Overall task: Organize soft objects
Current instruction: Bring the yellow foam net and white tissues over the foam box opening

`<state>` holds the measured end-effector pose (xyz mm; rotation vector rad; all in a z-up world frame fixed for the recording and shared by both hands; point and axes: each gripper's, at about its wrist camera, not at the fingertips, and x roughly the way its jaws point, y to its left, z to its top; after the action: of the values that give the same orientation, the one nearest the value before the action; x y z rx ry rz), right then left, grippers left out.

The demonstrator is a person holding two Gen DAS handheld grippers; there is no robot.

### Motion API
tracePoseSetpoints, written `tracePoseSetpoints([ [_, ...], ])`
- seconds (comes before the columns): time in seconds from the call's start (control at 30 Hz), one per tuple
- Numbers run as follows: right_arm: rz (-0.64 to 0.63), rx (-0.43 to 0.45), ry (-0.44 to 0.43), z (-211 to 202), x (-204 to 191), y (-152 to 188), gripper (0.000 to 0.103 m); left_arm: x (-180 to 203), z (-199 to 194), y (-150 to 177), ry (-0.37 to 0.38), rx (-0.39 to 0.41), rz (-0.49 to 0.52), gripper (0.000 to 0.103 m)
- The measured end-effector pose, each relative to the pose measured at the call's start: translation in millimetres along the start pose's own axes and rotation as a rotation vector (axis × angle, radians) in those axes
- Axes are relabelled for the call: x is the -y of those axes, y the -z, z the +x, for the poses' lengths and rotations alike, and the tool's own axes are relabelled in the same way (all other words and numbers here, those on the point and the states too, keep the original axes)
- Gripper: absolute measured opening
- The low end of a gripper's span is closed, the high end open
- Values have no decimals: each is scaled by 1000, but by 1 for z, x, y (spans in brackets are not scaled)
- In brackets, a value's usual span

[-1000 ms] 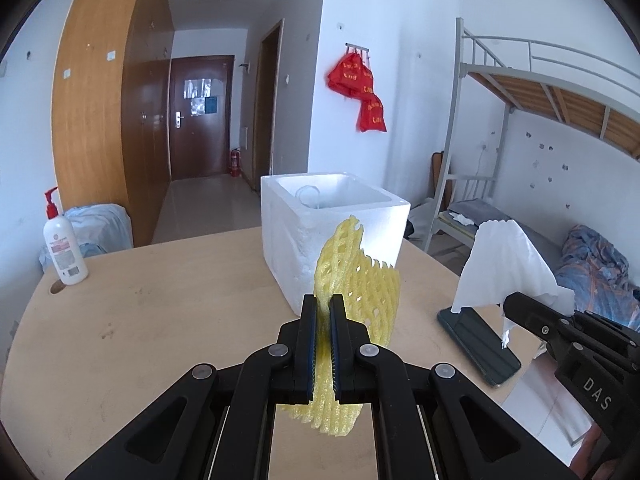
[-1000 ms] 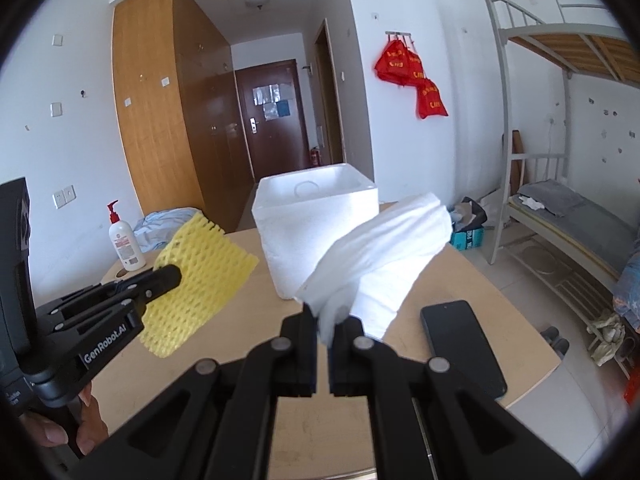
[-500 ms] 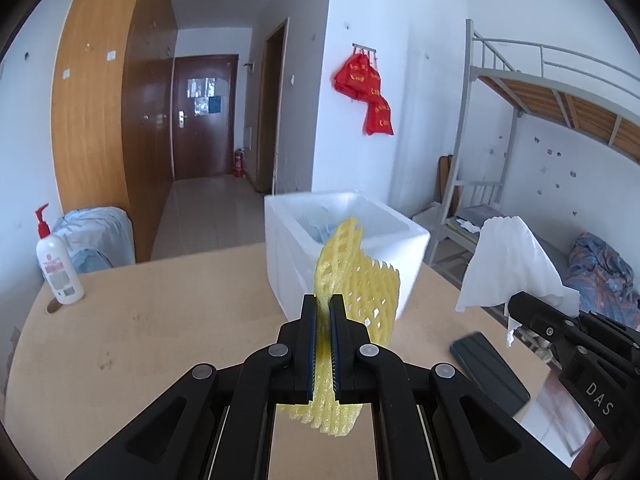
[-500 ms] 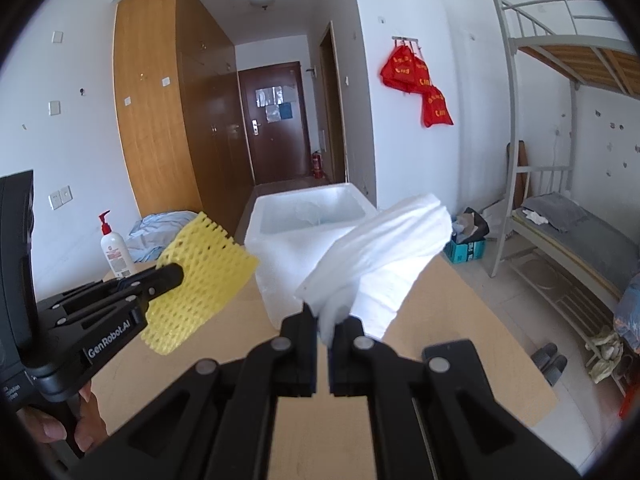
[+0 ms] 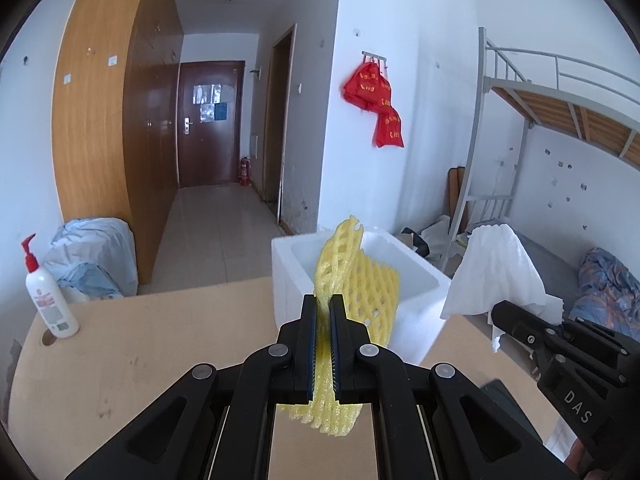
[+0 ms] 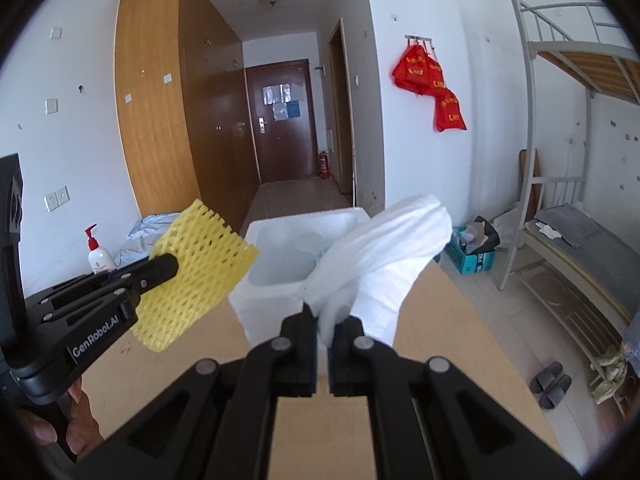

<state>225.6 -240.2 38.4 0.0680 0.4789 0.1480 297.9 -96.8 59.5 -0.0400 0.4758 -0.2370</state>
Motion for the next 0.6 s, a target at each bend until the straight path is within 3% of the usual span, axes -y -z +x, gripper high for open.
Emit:
tracePoseSetpoints([
  [0.3,3,-2,-6,35,6,-26,5,-11,34,-27,35,11,-14,6],
  [0.6,-1,-32,-2,67,9,-37,5,-15,77,-43,72,-29,-31,6],
])
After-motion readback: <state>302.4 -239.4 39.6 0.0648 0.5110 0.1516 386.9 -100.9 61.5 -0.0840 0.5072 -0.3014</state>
